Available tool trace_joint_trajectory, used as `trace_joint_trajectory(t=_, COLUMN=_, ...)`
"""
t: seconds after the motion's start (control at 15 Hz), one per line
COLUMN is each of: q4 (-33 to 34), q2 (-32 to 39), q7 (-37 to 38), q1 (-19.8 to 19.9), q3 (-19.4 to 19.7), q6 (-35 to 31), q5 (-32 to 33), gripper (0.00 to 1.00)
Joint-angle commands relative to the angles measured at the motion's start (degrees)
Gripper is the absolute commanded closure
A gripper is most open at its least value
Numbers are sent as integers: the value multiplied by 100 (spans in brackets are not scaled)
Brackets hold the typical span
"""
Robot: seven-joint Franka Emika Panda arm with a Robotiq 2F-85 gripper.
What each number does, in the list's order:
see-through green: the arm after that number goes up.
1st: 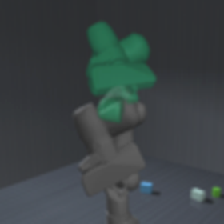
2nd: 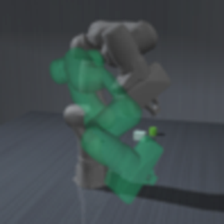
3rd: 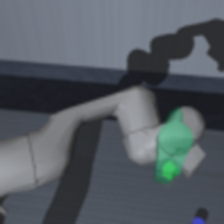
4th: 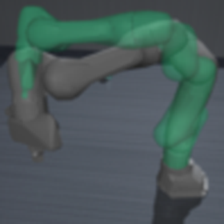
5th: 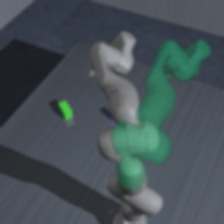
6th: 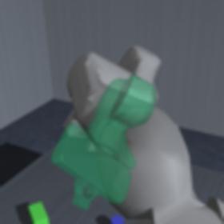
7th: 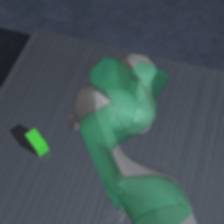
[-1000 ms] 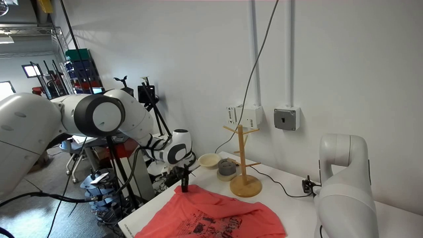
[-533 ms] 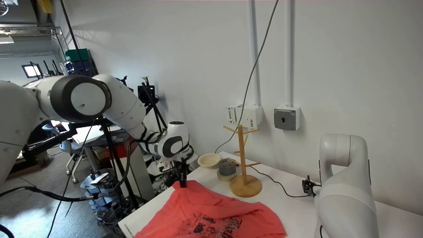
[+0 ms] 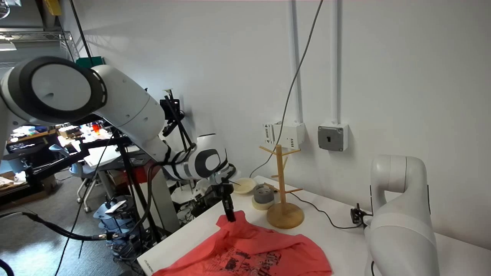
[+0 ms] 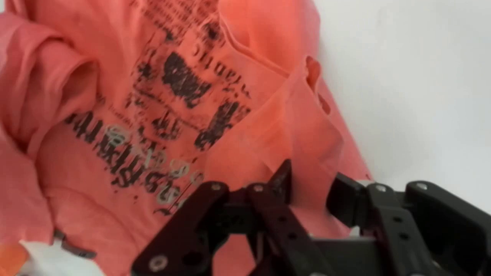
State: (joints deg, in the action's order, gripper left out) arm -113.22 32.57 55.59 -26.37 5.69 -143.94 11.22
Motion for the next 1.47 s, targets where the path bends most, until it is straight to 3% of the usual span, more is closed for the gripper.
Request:
trace_joint_trajectory(t=0.0, q4=-188, q2=-179, q7=197, q1=-16, q3=437, q6=-119, q5=886, gripper=96)
trace_joint_trajectory(t=0.27, q4=16, q2=-29, q7=651, q1=-21, q3=836, q6=-45, q5=1692, gripper=96)
trace_joint_trajectory(t=0.6, q4=280, q2=143, q7=1398, q1=36, q3=1063, q6=64, q5=2362, gripper=96)
trace_joint_trajectory(t=1.4, q4=692, q2=724, q7=3454, q1=297, q3=1307, q6=256, q5=3067, gripper=96)
